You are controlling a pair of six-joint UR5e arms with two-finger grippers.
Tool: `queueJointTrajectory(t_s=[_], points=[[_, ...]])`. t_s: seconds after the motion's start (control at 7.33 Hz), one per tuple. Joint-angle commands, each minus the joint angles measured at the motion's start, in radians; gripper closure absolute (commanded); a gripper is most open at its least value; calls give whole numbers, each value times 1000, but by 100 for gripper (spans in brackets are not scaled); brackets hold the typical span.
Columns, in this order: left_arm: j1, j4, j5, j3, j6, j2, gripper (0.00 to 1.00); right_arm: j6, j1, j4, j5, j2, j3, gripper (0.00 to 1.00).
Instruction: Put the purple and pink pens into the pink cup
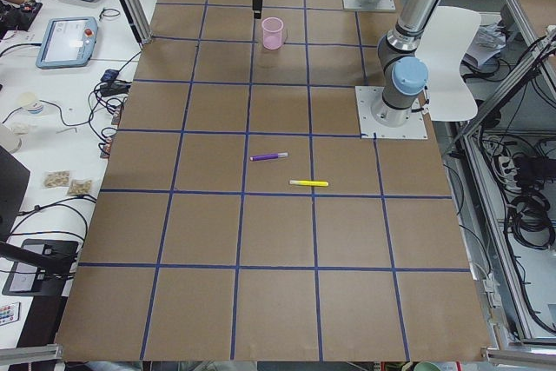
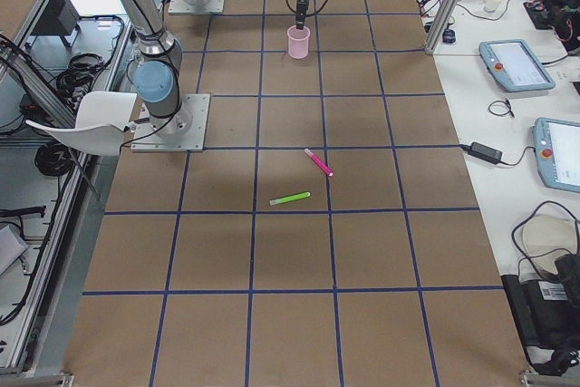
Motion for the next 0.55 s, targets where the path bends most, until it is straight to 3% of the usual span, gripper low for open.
queueJointTrajectory(t_s=[0.0,0.41], points=[[0,2,-3,1,0,-2,0,1,0,2,0,0,1,0],[-1,5,-1,-1,0,-2,0,13,0,-10,-2,-2,-1,0]])
